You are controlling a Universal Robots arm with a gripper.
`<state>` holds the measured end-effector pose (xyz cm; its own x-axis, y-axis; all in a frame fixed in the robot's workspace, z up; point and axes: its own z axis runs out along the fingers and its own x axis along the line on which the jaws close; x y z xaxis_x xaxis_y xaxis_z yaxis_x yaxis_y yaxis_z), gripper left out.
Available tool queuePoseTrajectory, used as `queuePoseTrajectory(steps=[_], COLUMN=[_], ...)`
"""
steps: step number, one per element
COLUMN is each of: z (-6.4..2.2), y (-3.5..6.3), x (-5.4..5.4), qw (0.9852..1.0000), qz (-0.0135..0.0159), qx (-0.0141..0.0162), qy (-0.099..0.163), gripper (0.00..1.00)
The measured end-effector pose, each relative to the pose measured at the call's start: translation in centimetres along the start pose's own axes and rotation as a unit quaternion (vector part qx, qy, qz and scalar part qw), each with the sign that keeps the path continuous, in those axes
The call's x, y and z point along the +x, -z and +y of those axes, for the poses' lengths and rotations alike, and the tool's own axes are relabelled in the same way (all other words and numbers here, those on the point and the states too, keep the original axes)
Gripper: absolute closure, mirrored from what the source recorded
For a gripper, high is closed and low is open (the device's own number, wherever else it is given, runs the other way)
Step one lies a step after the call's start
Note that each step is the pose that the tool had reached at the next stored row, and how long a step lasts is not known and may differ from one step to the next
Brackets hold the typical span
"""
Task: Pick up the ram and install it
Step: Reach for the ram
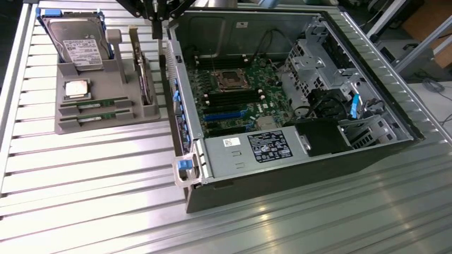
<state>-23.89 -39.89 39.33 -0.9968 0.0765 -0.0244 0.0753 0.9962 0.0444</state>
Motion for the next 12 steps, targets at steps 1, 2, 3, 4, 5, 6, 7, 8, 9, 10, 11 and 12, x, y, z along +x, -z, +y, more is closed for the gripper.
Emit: queuePoseTrajectory(steps=[1,2,3,4,5,6,7,8,9,10,11,12], z=[0.00,-0.01,-0.01,-0.02,-0.02,-0.02,-0.03,-0.03,-0.04,-0.04,-0.04,-0.05], y=[0.00,0.00,0.00,0.00,0.00,0.01,0.01,0.01,0.01,0.02,0.02,0.01], x=[0.04,0.08,0.12,0.21,0.25,0.28,0.34,0.41,0.47,0.53,0.56,0.59], qw=[1.0000,1.0000,1.0000,1.0000,1.0000,1.0000,1.0000,1.0000,1.0000,1.0000,1.0000,1.0000], qz=[0.0000,0.0000,0.0000,0.0000,0.0000,0.0000,0.0000,0.0000,0.0000,0.0000,0.0000,0.0000], qx=[0.0000,0.0000,0.0000,0.0000,0.0000,0.0000,0.0000,0.0000,0.0000,0.0000,0.0000,0.0000], qy=[0.000,0.000,0.000,0.000,0.000,0.000,0.000,0.000,0.000,0.000,0.000,0.000], gripper=[0.89,0.89,0.89,0.89,0.89,0.89,0.89,0.89,0.89,0.89,0.89,0.89])
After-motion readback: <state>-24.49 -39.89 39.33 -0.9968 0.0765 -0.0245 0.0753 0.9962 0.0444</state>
